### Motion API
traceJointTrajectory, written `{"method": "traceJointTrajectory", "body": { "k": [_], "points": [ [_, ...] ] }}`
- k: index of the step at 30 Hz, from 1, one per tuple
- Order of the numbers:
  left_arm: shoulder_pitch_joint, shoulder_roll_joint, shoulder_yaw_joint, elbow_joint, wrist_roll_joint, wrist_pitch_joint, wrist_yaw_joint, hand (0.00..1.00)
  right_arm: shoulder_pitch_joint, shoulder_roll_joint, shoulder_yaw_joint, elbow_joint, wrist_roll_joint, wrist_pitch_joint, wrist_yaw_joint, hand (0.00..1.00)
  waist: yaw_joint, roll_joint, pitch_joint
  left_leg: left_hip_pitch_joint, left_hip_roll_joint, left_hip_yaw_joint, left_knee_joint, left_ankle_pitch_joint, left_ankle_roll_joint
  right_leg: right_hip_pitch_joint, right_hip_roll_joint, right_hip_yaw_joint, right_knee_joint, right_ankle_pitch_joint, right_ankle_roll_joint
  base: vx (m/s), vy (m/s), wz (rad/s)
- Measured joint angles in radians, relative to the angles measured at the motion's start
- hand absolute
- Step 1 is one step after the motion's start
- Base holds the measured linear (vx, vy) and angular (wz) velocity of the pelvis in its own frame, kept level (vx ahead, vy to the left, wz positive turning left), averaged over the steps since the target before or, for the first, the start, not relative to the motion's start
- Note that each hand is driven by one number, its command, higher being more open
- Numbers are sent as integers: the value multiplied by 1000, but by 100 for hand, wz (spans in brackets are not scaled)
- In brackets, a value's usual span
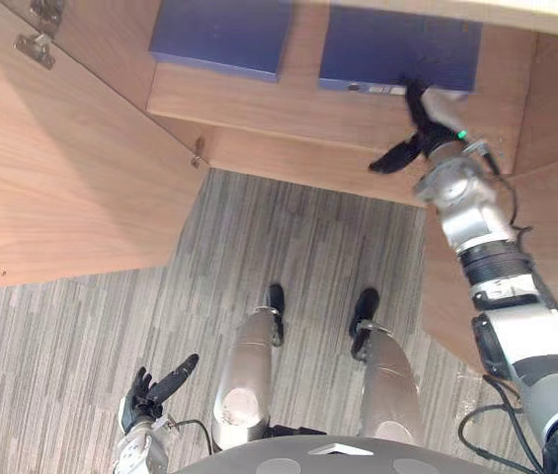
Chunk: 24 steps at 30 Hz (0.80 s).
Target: Walk over to the cabinet, pick up the folder, carry it to the office cabinet, place the folder inside the office cabinet, then close the office cabinet door
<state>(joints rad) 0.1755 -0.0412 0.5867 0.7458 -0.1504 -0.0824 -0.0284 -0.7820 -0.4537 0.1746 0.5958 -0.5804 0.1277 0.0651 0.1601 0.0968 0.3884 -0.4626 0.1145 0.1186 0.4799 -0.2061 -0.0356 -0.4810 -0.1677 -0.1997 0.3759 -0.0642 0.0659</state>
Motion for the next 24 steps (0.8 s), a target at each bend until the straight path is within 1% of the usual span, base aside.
{"method": "traceJointTrajectory", "body": {
  "k": [2, 4, 6, 7, 8, 9, 11, 12, 13, 16, 17, 19, 20, 24],
  "points": [
    [2, 0, -10, 1, 0, 1, -4, 100, 52, 10, 13, 0, -1, -9, 17, 100, -3, -4, -18, 27, 0, 0, -27, 8, -2, 27, 4, -6, -24, 3, -2, 83, -35, 1],
    [11, 0, -41, 1, 0, 1, -7, 100, 129, 33, 13, -7, -5, -10, 25, 100, -11, -16, -43, 80, 1, 0, -75, 23, -5, 84, 15, -11, -82, 20, -1, 95, -33, -3],
    [26, -2, -65, 2, 0, 4, -11, 100, 188, 39, 13, -43, -41, -9, 29, 100, -22, -25, -69, 108, 2, 1, -102, 29, -7, 118, 21, -14, -119, 32, -1, 76, -13, -5],
    [37, -3, -84, 11, 0, 12, -21, 100, 245, 41, 13, -104, -89, -11, 29, 100, -28, -33, -97, 134, 3, 11, -127, 35, -8, 147, 29, -11, -161, 48, 1, 66, 1, -14],
    [40, -4, -89, 14, 0, 19, -25, 100, 262, 42, 13, -124, -111, -12, 28, 100, -30, -37, -108, 146, 3, 16, -139, 38, -8, 158, 31, -9, -178, 54, 1, 69, 4, -19],
    [44, -4, -106, 21, 0, 21, -27, 100, 280, 42, 11, -144, -140, -17, 22, 100, -34, -42, -123, 166, 3, 23, -156, 43, -9, 177, 34, -5, -202, 64, 1, 38, 3, -18],
    [50, -5, -145, 42, 1, 22, -31, 100, 310, 42, -6, -163, -224, -35, -27, 100, -37, -48, -158, 208, 2, 33, -186, 51, -8, 223, 42, 3, -254, 85, 3, 24, 3, -17],
    [50, -6, -150, 49, 2, 22, -34, 100, 315, 43, -10, -168, -238, -35, -38, 100, -37, -50, -169, 216, 3, 36, -191, 53, -8, 230, 45, 6, -264, 91, 1, 17, 2, -13],
    [51, -11, -151, 53, 3, 27, -38, 100, 335, 42, -31, -183, -239, -47, -75, 100, -39, -51, -185, 236, 3, 38, -199, 55, -11, 255, 49, 9, -285, 103, 2, 14, 3, -8],
    [66, -10, -167, 58, 5, 29, -40, 100, 377, 44, -38, -183, -236, -56, -109, 100, -42, -53, -224, 262, 2, 43, -216, 58, -16, 288, 53, 12, -319, 119, 2, -5, 10, -5],
    [66, -5, -170, 74, 20, 30, -40, 100, 409, 64, -40, -175, -232, -57, -114, 100, -43, -55, -242, 277, 1, 47, -225, 60, -19, 311, 59, 13, -349, 134, 3, -15, 0, -8],
    [66, 1, -173, 83, 50, 34, -40, 100, 439, 95, -48, -163, -226, -61, -114, 100, -47, -57, -259, 283, 1, 49, -225, 60, -19, 326, 64, 15, -371, 146, 2, -19, -7, -6],
    [64, 6, -179, 92, 82, 38, -38, 100, 467, 131, -49, -134, -194, -67, -114, 100, -52, -61, -278, 283, 2, 53, -225, 60, -19, 333, 66, 17, -390, 157, 1, -18, 0, -11],
    [32, 12, -196, 124, 126, 43, -25, 100, 564, 255, -59, -4, -77, -68, -111, 100, -52, -60, -295, 319, -2, 71, -236, 62, -21, 377, 68, 33, -440, 189, 1, -45, 6, -12]
  ]
}}
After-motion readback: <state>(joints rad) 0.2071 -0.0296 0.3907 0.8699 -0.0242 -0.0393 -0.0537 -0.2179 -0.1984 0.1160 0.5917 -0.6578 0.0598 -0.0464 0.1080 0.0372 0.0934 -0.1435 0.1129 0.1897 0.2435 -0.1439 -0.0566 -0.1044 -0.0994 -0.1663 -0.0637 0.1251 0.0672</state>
